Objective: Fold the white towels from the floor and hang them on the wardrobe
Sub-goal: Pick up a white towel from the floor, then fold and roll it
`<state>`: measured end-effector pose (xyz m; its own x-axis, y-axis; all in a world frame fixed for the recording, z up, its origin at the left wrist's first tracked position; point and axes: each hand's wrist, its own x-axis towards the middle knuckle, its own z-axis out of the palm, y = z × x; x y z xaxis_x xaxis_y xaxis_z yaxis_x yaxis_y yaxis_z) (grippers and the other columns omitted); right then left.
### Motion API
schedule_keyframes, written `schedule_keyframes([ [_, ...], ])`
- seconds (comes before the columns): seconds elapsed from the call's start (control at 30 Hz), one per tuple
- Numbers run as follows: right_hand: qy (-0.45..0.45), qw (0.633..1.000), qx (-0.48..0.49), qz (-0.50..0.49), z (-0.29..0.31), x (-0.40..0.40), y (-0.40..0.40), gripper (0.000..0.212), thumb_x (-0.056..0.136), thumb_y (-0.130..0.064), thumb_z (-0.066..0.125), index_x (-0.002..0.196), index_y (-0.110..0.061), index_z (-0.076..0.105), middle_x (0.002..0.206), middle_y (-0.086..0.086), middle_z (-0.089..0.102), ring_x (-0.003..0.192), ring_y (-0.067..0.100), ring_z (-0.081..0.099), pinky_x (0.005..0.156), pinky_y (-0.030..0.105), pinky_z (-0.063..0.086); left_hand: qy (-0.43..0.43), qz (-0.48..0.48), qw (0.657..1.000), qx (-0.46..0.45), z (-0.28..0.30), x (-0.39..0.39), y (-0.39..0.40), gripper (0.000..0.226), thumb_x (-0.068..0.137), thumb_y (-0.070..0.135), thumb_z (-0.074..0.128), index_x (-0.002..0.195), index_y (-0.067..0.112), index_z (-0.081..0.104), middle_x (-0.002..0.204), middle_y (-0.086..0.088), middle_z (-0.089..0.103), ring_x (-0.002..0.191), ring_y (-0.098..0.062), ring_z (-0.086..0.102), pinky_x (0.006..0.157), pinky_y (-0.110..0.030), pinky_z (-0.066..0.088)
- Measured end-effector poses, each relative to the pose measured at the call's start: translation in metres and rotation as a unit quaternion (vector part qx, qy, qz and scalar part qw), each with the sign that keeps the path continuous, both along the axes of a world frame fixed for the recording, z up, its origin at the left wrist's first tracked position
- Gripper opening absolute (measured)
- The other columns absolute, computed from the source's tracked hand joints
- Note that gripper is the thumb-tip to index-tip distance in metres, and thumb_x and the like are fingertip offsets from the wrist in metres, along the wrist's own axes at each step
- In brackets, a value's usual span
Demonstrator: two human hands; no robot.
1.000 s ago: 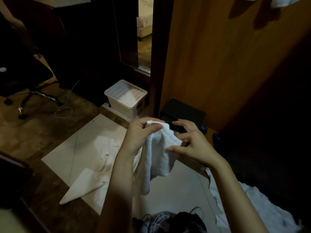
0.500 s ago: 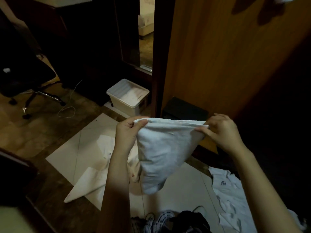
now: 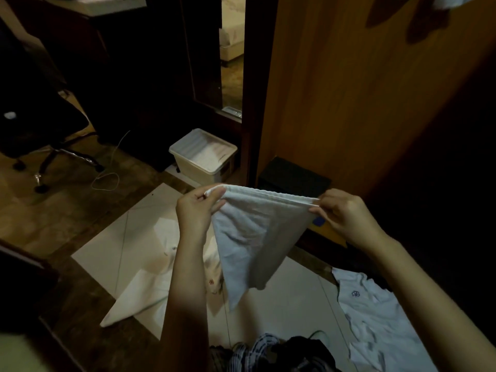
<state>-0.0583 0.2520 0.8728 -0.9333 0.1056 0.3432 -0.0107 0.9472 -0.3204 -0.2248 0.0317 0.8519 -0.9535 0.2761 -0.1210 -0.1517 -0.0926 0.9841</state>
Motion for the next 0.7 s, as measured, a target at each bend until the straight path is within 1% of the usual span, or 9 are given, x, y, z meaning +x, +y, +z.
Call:
schedule_keyframes([
  [0.1, 0.019, 0.998, 0.036, 0.049, -0.002, 0.002, -0.006, 0.031, 0.095, -0.033, 0.049, 0.092, -0.01, 0.069, 0.082, 0.001, 0.062, 0.076, 0.006, 0.054, 0.061, 0.028, 0.054, 0.001, 0.044, 0.999, 0.028, 0.001, 0.001, 0.004, 0.015, 0.084, 0.003, 0.067, 0.096, 0.012, 0.07, 0.082, -0.002, 0.069, 0.075, -0.009, 0.068, 0.07, -0.016, 0.056],
  [0.17, 0.019, 0.994, 0.056, 0.091, -0.001, 0.004, -0.014, 0.028, 0.092, -0.024, 0.049, 0.112, -0.01, 0.063, 0.085, 0.002, 0.063, 0.08, 0.005, 0.053, 0.068, 0.02, 0.049, 0.012, 0.068, 0.997, 0.021, -0.001, 0.003, 0.007, 0.013, 0.083, 0.006, 0.069, 0.093, 0.014, 0.071, 0.084, 0.0, 0.07, 0.077, -0.009, 0.068, 0.073, -0.02, 0.057],
  [0.23, -0.012, 0.983, 0.1, 0.156, 0.003, 0.005, -0.023, 0.036, 0.089, -0.018, 0.046, 0.125, -0.014, 0.054, 0.083, 0.0, 0.06, 0.078, 0.005, 0.05, 0.07, 0.015, 0.04, 0.023, 0.084, 0.996, -0.01, -0.005, 0.005, 0.008, 0.01, 0.083, 0.011, 0.071, 0.089, 0.019, 0.072, 0.084, 0.006, 0.07, 0.081, -0.008, 0.068, 0.078, -0.025, 0.057],
  [0.33, -0.101, 0.952, 0.16, 0.24, 0.009, 0.005, -0.036, 0.032, 0.088, -0.021, 0.044, 0.116, -0.016, 0.059, 0.079, -0.001, 0.06, 0.07, 0.012, 0.054, 0.059, 0.023, 0.045, 0.041, 0.081, 0.995, -0.037, -0.005, 0.011, 0.011, 0.014, 0.083, 0.012, 0.07, 0.083, 0.026, 0.072, 0.083, 0.012, 0.071, 0.09, -0.01, 0.067, 0.084, -0.028, 0.055],
  [0.4, -0.145, 0.937, 0.182, 0.26, 0.012, 0.008, -0.042, 0.025, 0.09, -0.021, 0.046, 0.111, -0.014, 0.059, 0.074, 0.0, 0.059, 0.064, 0.014, 0.053, 0.054, 0.026, 0.044, 0.051, 0.059, 0.997, -0.027, -0.003, 0.012, 0.013, 0.02, 0.083, 0.008, 0.07, 0.078, 0.028, 0.073, 0.079, 0.014, 0.073, 0.088, -0.005, 0.067, 0.084, -0.026, 0.054],
  [0.5, -0.209, 0.912, 0.211, 0.282, 0.014, 0.012, -0.048, 0.022, 0.092, -0.013, 0.049, 0.114, -0.012, 0.049, 0.072, 0.001, 0.055, 0.061, 0.02, 0.051, 0.055, 0.033, 0.046, 0.074, 0.007, 0.997, -0.031, 0.002, 0.014, 0.013, 0.021, 0.082, 0.009, 0.07, 0.078, 0.029, 0.074, 0.082, 0.015, 0.074, 0.089, -0.003, 0.067, 0.085, -0.024, 0.051],
  [0.6, -0.172, 0.891, 0.255, 0.335, 0.013, 0.012, -0.057, 0.017, 0.089, -0.004, 0.051, 0.106, -0.009, 0.054, 0.07, 0.002, 0.055, 0.06, 0.021, 0.052, 0.059, 0.034, 0.049, 0.098, -0.038, 0.994, -0.019, 0.01, 0.019, 0.016, 0.017, 0.083, 0.007, 0.069, 0.08, 0.022, 0.075, 0.08, 0.015, 0.073, 0.086, 0.003, 0.066, 0.079, -0.014, 0.049],
  [0.63, -0.141, 0.887, 0.272, 0.345, 0.011, 0.01, -0.058, 0.016, 0.089, -0.004, 0.053, 0.104, -0.009, 0.057, 0.073, 0.003, 0.057, 0.065, 0.021, 0.054, 0.062, 0.032, 0.049, 0.105, -0.057, 0.993, -0.012, 0.013, 0.022, 0.017, 0.015, 0.084, 0.006, 0.068, 0.081, 0.019, 0.075, 0.079, 0.015, 0.073, 0.084, 0.004, 0.065, 0.076, -0.011, 0.048],
  [0.7, -0.063, 0.877, 0.313, 0.358, 0.009, 0.001, -0.061, 0.025, 0.088, -0.01, 0.06, 0.112, -0.011, 0.06, 0.084, 0.003, 0.059, 0.079, 0.02, 0.054, 0.067, 0.029, 0.046, 0.118, -0.103, 0.988, 0.001, 0.019, 0.026, 0.021, 0.014, 0.083, 0.004, 0.068, 0.082, 0.016, 0.075, 0.079, 0.011, 0.074, 0.083, 0.002, 0.066, 0.075, -0.012, 0.048],
])
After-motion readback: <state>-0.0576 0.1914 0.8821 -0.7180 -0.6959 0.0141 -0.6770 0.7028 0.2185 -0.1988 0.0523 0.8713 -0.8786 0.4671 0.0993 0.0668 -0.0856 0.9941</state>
